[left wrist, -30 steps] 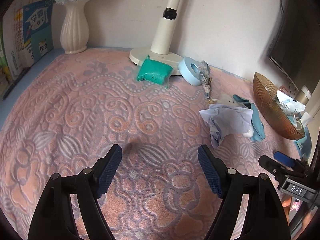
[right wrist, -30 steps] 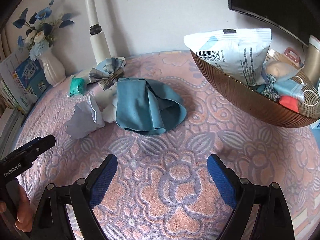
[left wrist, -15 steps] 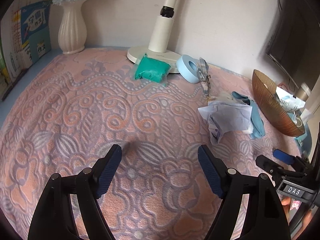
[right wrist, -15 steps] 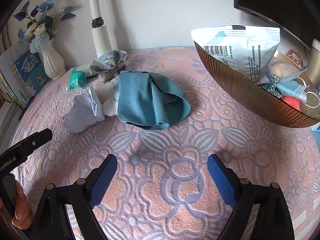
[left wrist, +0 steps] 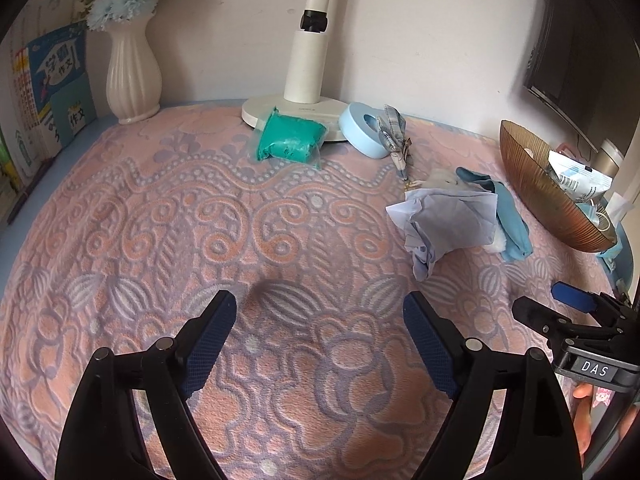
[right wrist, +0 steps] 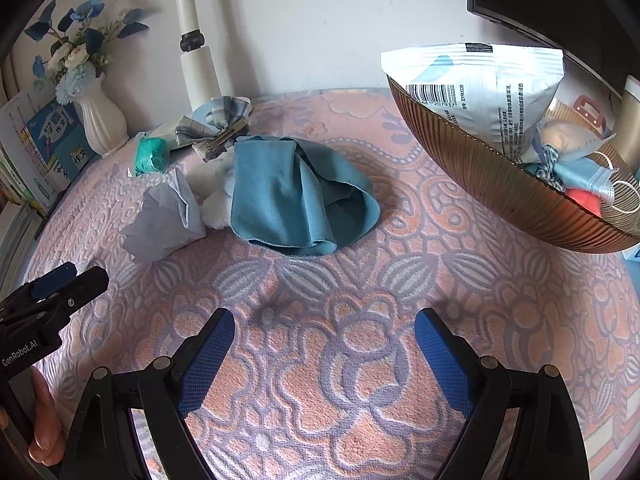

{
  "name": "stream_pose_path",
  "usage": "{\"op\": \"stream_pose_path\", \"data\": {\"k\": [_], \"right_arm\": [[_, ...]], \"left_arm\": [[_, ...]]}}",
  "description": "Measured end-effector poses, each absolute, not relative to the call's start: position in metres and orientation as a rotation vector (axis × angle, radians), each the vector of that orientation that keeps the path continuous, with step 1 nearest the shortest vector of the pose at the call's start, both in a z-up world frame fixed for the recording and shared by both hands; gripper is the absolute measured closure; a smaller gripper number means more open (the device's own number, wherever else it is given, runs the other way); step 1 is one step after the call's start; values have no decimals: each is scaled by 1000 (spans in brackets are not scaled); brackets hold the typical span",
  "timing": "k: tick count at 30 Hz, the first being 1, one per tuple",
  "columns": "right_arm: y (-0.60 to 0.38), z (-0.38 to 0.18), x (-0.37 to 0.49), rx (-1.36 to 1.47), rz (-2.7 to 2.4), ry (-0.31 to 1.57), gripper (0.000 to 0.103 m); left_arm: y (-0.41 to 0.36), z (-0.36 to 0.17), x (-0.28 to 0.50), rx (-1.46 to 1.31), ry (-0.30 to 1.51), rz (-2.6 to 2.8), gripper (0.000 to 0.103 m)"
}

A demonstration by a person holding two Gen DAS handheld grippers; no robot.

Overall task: Organize soft objects
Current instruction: 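Move both tools back over the bed toward the blue cloth, then grasp the white paper with left tool while right tool grasps blue cloth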

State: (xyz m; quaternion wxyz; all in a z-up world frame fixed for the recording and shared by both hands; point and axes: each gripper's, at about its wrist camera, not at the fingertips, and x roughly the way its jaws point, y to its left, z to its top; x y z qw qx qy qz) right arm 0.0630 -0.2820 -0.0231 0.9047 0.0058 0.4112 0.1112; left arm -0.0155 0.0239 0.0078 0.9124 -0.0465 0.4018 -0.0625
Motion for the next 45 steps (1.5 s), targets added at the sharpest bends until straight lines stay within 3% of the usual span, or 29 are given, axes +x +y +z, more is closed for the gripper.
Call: {"op": "stream_pose_path", "data": {"k": [18,25,27,29,30,31,33,36,37,45], "right_arm": [[-293,-20,62,94,265,908,12],[-290,14,78,104,268,823,13],[-286,15,87,101,272,801,30],[-283,10,102,108,285,822,39],[-283,5,109,116,283,840,43],[-284,-1,115,132,292,856,46],[-286,-9,121,187,357,866,70],[-294,-13,117,249,410,859,93],[-296,-12,112,238,394,851,95],[-322,9,45,223,351,774,98]], "left_arm": [[12,20,-21,-63,857,-204,18],[-38,32,7,118,841,-267,19],[-43,25,23,89,859,-284,20],[-45,21,34,52,861,-321,22],[-47,18,38,44,862,-334,30],[-48,16,41,43,862,-340,45],[-51,12,43,34,873,-355,68],[-44,9,45,-12,888,-373,71],[-40,13,43,-32,872,-375,91],[1,40,-5,-79,774,-296,91]]}}
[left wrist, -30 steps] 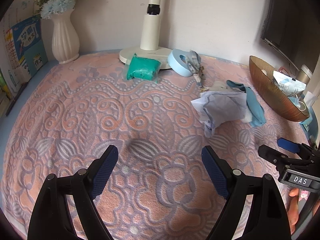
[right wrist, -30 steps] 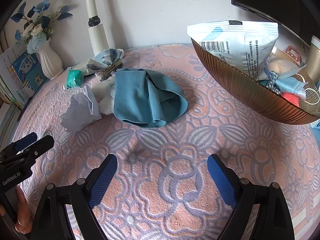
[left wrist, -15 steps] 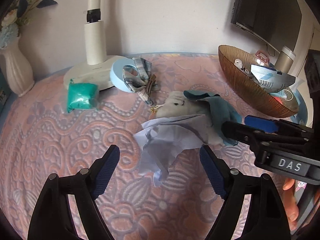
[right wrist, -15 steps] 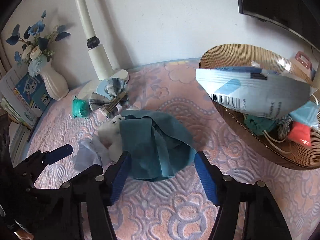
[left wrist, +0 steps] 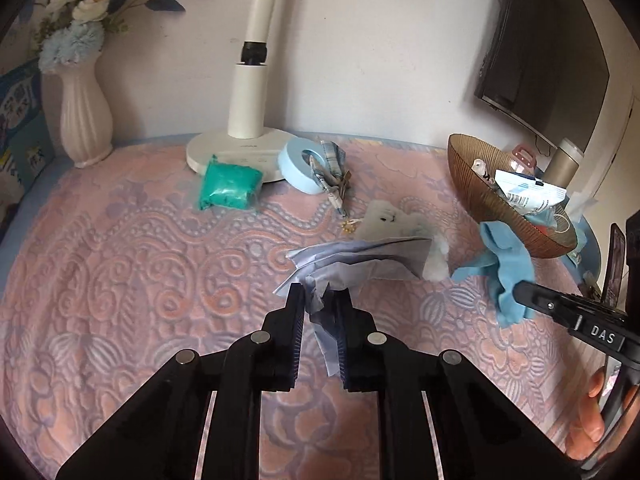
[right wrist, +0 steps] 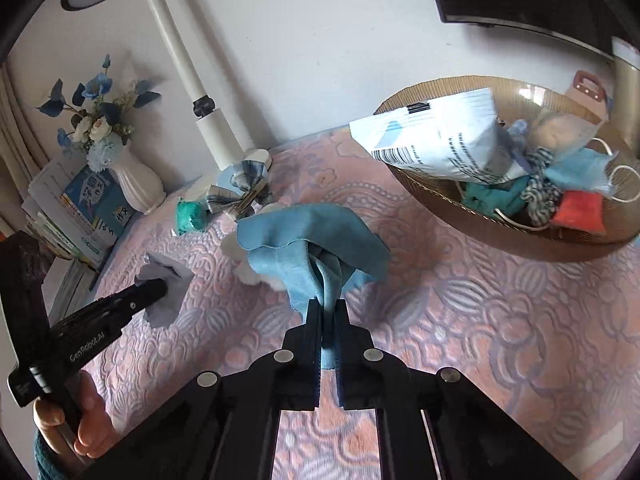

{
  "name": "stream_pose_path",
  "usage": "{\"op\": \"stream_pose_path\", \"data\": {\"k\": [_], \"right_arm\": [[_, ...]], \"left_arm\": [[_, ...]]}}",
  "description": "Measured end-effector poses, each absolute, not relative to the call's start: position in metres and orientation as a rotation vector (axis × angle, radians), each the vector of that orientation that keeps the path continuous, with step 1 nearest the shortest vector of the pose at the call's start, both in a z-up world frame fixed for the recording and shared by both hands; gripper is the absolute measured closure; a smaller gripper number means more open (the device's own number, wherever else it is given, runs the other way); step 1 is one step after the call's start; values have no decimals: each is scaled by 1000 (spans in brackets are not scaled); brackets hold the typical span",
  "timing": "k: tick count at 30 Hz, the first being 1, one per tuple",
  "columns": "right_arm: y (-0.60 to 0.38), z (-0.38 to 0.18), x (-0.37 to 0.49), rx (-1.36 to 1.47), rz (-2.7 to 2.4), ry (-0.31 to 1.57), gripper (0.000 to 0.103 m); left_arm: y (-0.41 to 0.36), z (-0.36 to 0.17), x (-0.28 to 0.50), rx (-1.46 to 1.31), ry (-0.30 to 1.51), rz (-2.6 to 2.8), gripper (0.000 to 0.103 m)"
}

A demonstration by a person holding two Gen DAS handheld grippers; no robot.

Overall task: Organize soft objects
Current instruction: 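Grasp the white paper with left tool while right tool grasps blue cloth, then carry the white paper and blue cloth to the amber bowl and release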

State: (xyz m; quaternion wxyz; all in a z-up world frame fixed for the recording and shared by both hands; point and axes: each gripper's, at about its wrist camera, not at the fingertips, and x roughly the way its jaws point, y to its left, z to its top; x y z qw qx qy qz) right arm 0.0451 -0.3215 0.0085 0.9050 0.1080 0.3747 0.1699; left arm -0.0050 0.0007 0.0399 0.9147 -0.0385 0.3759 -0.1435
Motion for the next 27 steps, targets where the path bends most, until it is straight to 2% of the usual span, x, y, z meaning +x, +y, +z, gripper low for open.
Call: {"op": "stream_pose_path", "data": {"k": [4,8,10,11,12,13,14,15,19,23,26,27], "right_arm": [[-319,5,15,148,341,815,98],[-303,-4,-2,-48,283,835,98],[-301,-7,-10,-78,284,846,94],[-302,-8,-12,-76,291,859,87],[-305,-9,-14,-68,299,866,74],[-308,-9,-16,-61,303,864,66],[-310,-8,-18,-56,299,854,49],[-312,-7,-22,-54,290,837,41],[-310,0,-18,-20,299,835,39],[-304,-2,0,40,316,857,26],[-299,-8,16,97,324,883,26],[-297,-10,18,108,327,885,31]], "left_arm": [[10,35,-21,-103,770,-311,91],[10,21,-28,-112,781,-333,91],[8,13,-27,-86,805,-313,91],[9,13,-28,-93,808,-320,91],[9,14,-29,-100,797,-328,91],[10,15,-30,-102,792,-330,91],[11,14,-31,-101,790,-329,91],[10,14,-32,-96,788,-326,91],[6,14,-35,-71,775,-325,91],[7,14,-34,-75,776,-337,91],[11,13,-32,-98,779,-340,91],[12,13,-31,-105,781,-341,91]]}}
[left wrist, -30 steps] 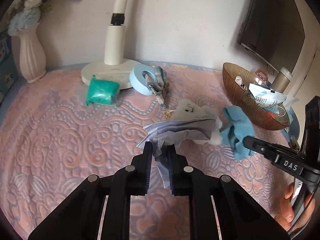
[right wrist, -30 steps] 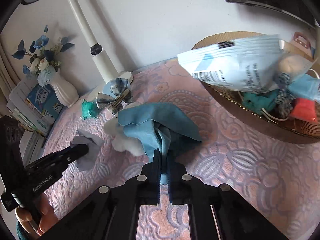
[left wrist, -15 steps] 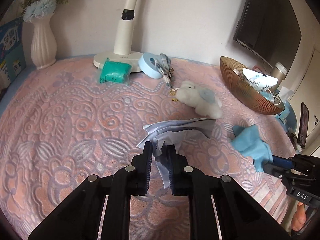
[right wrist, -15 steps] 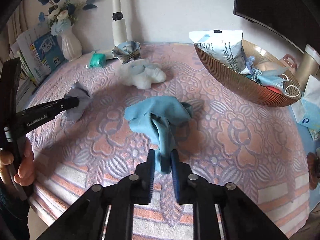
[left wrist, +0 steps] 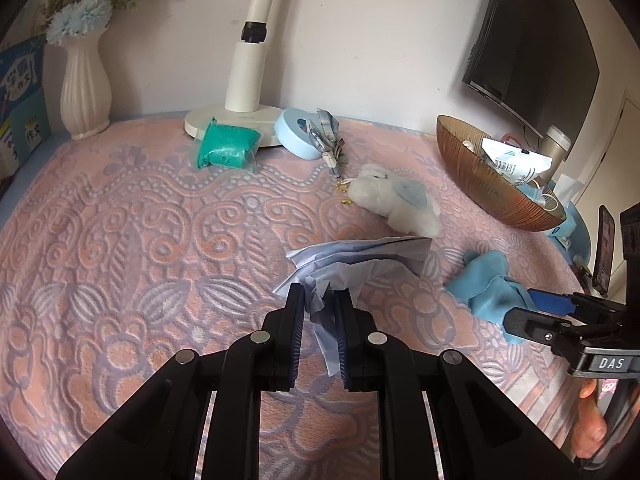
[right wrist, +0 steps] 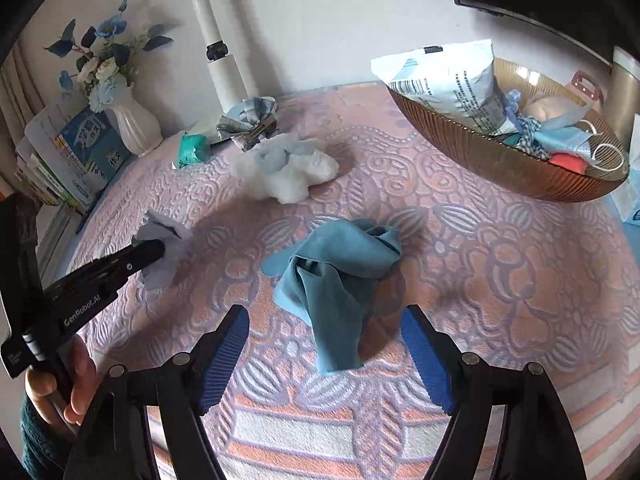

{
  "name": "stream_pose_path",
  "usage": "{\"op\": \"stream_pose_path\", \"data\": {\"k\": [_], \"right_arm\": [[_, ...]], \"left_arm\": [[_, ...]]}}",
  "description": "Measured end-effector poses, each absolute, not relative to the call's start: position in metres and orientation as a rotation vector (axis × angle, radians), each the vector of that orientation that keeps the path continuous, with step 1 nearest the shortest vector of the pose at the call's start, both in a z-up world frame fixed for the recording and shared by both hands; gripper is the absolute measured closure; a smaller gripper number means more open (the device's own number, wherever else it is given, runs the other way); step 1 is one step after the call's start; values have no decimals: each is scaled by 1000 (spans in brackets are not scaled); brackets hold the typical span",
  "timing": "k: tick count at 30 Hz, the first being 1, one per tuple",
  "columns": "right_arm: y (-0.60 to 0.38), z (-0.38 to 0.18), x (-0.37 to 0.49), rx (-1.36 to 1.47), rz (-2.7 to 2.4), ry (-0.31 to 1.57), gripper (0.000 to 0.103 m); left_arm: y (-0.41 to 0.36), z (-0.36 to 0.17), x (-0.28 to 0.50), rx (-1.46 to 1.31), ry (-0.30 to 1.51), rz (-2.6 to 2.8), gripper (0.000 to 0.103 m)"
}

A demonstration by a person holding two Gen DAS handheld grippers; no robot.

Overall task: Organize soft objects
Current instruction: 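Carry the white paper and blue cloth to the amber bowl and release, then move both tools back over the bed toward the white plush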

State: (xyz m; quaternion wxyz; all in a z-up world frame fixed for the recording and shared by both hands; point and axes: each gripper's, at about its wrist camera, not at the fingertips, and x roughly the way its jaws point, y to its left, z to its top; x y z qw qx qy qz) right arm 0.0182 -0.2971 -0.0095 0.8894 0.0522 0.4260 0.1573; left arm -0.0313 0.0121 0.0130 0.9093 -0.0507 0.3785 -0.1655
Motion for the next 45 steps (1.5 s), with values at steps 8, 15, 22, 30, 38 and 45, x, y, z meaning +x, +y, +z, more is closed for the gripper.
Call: {"op": "stream_pose_path", "data": {"k": [8,15,22,30,38,45], "right_arm": [[-296,-5,9,74,337,827,97],[-338,71,-22,49,273,624,97],[-405,150,-7,98,156,466,97],[-459,167,58,219,59,510,97],[-474,134,128,256,32,647,97],[-478,119,134,270,22,704,49]], "left_arm": [[12,14,-34,-95,769,-319,91],[3,48,-41,-106,740,-331,91],[-49,158,-24,-69,588,-426,91],[-161,197,36,22,574,-525,91],[-230,162,88,43,666,-587,90],[-244,146,91,91,681,-596,54]]}}
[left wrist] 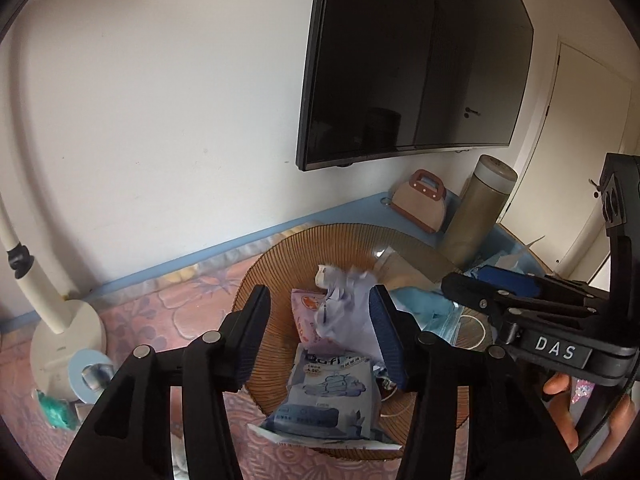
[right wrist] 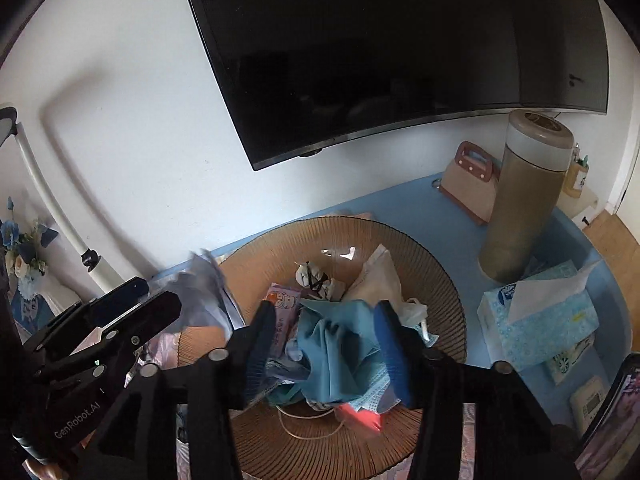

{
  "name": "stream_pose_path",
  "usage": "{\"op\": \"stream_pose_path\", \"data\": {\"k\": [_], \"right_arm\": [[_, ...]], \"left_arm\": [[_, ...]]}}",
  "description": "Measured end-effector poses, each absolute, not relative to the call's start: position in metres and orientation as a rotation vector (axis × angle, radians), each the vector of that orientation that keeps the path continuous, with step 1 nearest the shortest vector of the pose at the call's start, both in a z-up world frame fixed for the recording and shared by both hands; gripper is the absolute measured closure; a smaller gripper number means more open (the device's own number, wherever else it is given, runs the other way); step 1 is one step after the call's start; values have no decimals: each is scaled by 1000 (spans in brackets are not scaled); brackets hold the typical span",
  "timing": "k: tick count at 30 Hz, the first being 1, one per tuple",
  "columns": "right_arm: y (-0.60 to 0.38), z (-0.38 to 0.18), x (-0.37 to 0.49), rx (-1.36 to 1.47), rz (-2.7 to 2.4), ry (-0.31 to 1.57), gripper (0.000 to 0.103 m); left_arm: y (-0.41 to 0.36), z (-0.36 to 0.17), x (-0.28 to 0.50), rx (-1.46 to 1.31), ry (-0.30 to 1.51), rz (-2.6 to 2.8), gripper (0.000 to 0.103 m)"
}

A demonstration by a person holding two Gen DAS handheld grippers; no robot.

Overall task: Organize soft objects
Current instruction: 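Move both tools back over the bed toward the white plush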

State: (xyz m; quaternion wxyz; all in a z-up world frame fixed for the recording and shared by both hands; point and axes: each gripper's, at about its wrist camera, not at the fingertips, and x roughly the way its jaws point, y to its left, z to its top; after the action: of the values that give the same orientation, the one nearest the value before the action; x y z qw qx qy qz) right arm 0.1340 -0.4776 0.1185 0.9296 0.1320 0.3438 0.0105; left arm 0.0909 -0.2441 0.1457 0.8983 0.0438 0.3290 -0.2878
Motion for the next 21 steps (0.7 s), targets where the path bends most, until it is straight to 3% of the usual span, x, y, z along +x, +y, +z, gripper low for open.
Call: {"op": "stream_pose_path", "data": {"k": [8,12,14,16,21], "right_arm": [[-471,151,86,275,23,625,47],[-448,177,57,266,61,564,45],[-433,188,42,256,97,536,45],[-413,198,25,236,128,509,42],[-358,204,-8,178,215,439,23]], "left_arm": [[-187,176,59,64,647,-547,54],[-131,209,29,10,579,-484,34],[-98,227,9,-15,530,-445,34],[-67,244,-10,-26,495,-397,34],[3,264,-49,-48,464,-227,26]]}}
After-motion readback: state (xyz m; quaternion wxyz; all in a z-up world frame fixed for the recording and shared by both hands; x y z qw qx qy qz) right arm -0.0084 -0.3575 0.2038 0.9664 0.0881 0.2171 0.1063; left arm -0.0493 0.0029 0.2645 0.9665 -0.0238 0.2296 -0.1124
